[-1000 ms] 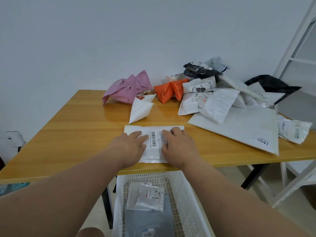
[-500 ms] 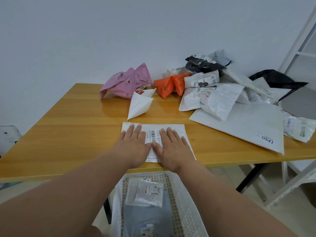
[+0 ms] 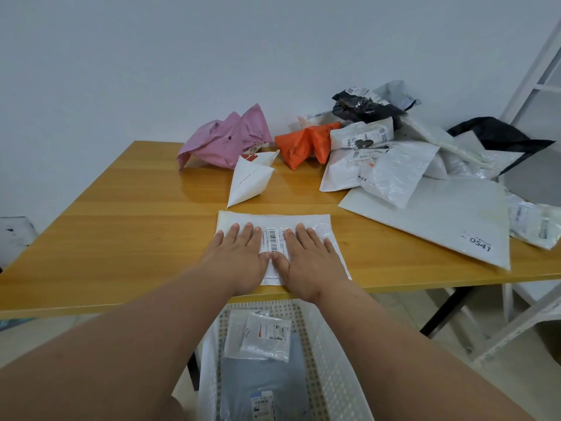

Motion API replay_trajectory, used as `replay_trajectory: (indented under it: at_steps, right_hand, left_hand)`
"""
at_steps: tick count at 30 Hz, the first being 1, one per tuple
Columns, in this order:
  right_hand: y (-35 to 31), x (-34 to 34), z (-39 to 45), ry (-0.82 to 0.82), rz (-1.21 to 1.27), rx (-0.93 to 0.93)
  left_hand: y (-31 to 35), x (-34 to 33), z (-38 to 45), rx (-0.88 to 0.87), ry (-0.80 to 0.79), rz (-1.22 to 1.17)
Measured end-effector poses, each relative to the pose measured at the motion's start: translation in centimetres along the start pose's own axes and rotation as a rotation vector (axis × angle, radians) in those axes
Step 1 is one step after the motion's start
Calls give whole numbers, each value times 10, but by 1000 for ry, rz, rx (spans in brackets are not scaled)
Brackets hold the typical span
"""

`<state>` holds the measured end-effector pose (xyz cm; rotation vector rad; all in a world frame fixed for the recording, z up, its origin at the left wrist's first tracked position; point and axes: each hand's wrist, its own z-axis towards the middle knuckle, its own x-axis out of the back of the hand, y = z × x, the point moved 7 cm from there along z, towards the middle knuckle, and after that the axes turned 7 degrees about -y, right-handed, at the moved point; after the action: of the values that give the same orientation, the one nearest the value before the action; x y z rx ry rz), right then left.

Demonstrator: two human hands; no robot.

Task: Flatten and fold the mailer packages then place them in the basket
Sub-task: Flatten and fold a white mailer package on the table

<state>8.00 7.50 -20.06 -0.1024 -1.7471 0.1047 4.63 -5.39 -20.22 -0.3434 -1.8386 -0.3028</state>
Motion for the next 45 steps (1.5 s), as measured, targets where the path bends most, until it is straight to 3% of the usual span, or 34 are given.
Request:
replay_trajectory:
  at_steps: [14, 20, 23, 27, 45]
  right_hand:
    - [1, 14, 6, -8, 51, -23]
    - [-2, 37, 7, 198, -3, -22]
    - [0, 21, 13, 136, 17, 27]
    - [4, 12, 21, 47, 34, 24]
    - [5, 8, 21, 27, 22, -4]
  left_hand:
    - [-1, 4, 3, 8, -58, -9]
    - [1, 32, 7, 22, 54, 64]
    - [4, 26, 9, -11, 144, 91]
    - [-2, 9, 17, -5, 46, -10]
    - [-1, 10, 16, -15, 23, -16]
